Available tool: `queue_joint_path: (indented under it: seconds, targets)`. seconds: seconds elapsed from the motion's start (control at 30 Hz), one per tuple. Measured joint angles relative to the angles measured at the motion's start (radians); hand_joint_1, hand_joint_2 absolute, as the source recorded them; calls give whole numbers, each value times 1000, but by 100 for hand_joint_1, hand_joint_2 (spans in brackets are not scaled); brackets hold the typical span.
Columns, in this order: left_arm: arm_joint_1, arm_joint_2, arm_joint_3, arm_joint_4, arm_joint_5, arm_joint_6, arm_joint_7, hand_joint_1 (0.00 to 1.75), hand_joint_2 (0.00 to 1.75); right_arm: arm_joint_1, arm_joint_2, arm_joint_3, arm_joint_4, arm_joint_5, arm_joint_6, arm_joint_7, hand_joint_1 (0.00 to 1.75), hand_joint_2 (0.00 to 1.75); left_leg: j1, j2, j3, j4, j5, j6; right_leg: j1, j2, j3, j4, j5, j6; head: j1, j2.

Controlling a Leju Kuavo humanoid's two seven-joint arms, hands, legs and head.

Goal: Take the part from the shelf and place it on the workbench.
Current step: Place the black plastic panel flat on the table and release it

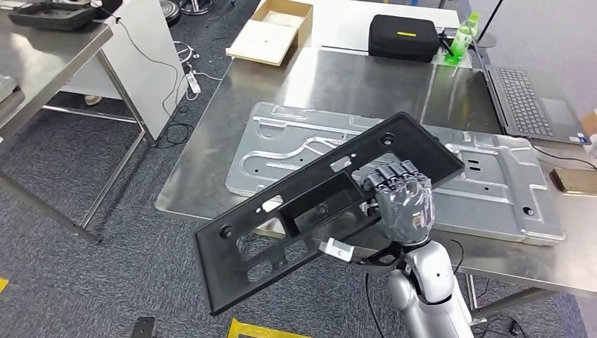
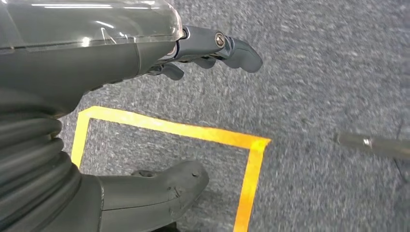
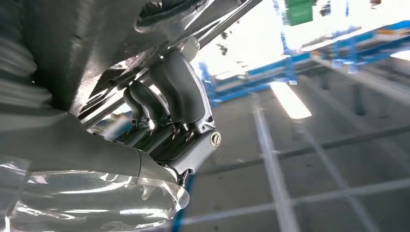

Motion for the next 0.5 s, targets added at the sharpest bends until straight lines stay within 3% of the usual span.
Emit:
queue_joint_path:
  seconds: [0.07,0.17,0.23,0.3,0.37,0.4,0.43,0.5]
  targets:
    - [-2,0,0,0,0,-4,-3,0,175,-23,-28,-16,30,-38,6,34,175,175,-3,3,-1,8,-6,-14,3,-4,53,-99,28,-9,0,0]
    - [-3,0,0,0,0,-9,-6,0,175,-62,-82,-42,94,-102,36,48,175,175,-6,3,-1,10,-10,-31,7,-1,58,-113,26,-27,-1,0]
    - [-3,2,0,0,-1,-12,-8,0,175,-87,-114,-56,133,-128,54,46,175,175,-3,-5,-10,34,-30,-39,5,1,59,-115,27,-41,-1,0]
    - [-2,3,0,0,-1,-14,-10,0,175,-114,-136,-63,169,-140,71,44,175,175,-2,-18,-54,130,-84,-41,7,5,59,-117,28,-52,-1,0]
    - [-1,4,0,0,-3,-17,-11,0,175,-137,-156,-67,207,-149,90,40,175,175,-4,-24,-119,259,-133,-38,12,10,59,-116,27,-58,-1,0]
    - [-1,4,0,0,-4,-19,-11,0,175,-146,-166,-68,225,-152,97,37,175,175,-5,-25,-139,293,-136,-35,15,12,60,-115,26,-59,-1,0]
    - [0,5,0,0,-4,-21,-12,0,175,-154,-176,-69,241,-155,103,33,175,175,-6,-26,-142,288,-117,-31,18,14,60,-113,25,-60,-1,0]
    - [0,7,0,0,-5,-22,-13,0,175,-169,-192,-72,264,-157,108,26,175,175,-11,-29,-101,179,-44,-16,22,19,61,-110,23,-60,-1,0]
